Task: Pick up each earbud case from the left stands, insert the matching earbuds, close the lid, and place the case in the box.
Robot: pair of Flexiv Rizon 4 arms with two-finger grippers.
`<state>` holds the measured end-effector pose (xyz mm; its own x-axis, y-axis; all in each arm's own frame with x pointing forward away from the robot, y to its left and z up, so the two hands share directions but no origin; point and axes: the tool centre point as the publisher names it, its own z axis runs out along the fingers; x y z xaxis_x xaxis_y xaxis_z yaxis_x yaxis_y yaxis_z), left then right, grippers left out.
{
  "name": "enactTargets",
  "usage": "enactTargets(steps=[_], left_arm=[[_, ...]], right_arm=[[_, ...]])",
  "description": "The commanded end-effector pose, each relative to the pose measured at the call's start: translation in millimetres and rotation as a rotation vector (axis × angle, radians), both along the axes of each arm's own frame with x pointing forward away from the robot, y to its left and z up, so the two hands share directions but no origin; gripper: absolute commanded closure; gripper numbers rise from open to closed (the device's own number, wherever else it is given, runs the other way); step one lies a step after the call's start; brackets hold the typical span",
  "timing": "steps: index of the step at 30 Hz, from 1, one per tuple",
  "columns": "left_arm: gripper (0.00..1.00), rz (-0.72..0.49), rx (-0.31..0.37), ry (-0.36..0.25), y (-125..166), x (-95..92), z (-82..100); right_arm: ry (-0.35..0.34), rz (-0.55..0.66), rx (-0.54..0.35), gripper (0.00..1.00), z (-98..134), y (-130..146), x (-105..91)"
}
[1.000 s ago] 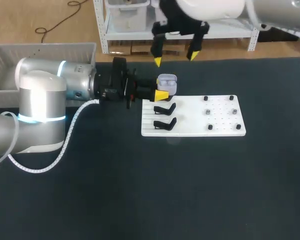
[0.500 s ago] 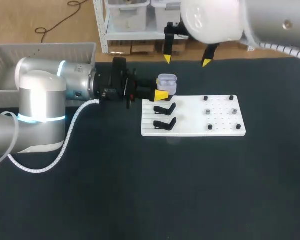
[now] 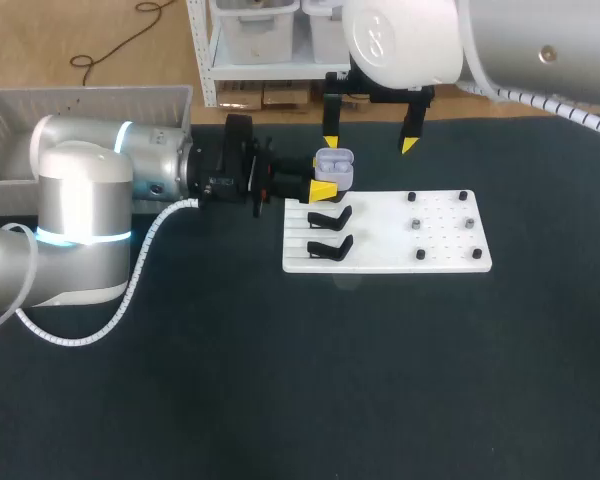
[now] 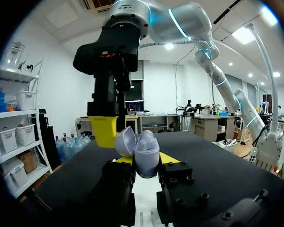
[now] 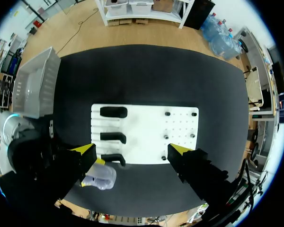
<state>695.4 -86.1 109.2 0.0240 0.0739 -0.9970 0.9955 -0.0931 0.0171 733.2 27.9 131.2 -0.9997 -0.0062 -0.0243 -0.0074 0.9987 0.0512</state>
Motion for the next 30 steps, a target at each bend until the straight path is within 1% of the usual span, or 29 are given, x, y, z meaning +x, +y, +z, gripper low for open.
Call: enactTargets(steps=[1, 6, 9, 10, 14, 16, 18, 21, 23, 25, 27, 30], left_arm=[[1.00, 0.002, -0.002, -0.002, 0.1, -0.5, -0.7], [1.00, 0.002, -0.002, -0.002, 0.1, -0.5, -0.7], [1.00, 0.002, -0.002, -0.002, 0.1, -0.5, -0.7], [1.00, 0.002, -0.002, -0.002, 0.1, -0.5, -0.7], [1.00, 0.002, -0.002, -0.002, 0.1, -0.5, -0.7], [1.00, 0.002, -0.002, -0.002, 0.1, -0.5, -0.7], [1.00, 0.002, -0.002, -0.002, 0.1, -0.5, -0.7], [1.00, 0.002, -0.002, -0.002, 0.1, -0.5, -0.7], [1.00, 0.026, 0.004, 0.009, 6.8, -2.8, 7.1], [1.00, 0.056, 0.011, 0.015, 14.2, -4.7, 15.6], [1.00, 0.087, 0.009, 0.011, 21.7, -6.0, 24.7], [1.00, 0.150, 0.000, -0.005, 36.3, -5.1, 39.9]], right_arm=[[0.013, 0.018, 0.003, 0.00, 4.9, -1.7, -10.9], [0.030, 0.047, -0.002, 0.00, 6.0, -0.7, -15.1], [-0.024, 0.012, 0.000, 0.00, 12.3, -3.6, -14.2], [-0.048, -0.001, 0.005, 0.00, 15.8, -5.3, -13.3], [-0.204, -0.044, 0.030, 0.00, 44.4, -16.2, -16.4], [-0.273, -0.020, 0.087, 0.00, 63.9, -23.2, -22.1], [-0.355, 0.023, 0.126, 0.00, 82.8, -30.2, -30.5], [-0.445, 0.054, 0.186, 0.00, 104.6, -41.4, -41.2], [-0.489, 0.068, 0.220, 0.00, 112.6, -47.0, -46.7], [-0.518, 0.100, 0.255, 0.00, 117.6, -50.5, -52.8], [-0.528, 0.097, 0.272, 0.00, 119.2, -53.3, -54.1], [-0.524, 0.103, 0.291, 0.00, 119.0, -53.8, -54.9]])
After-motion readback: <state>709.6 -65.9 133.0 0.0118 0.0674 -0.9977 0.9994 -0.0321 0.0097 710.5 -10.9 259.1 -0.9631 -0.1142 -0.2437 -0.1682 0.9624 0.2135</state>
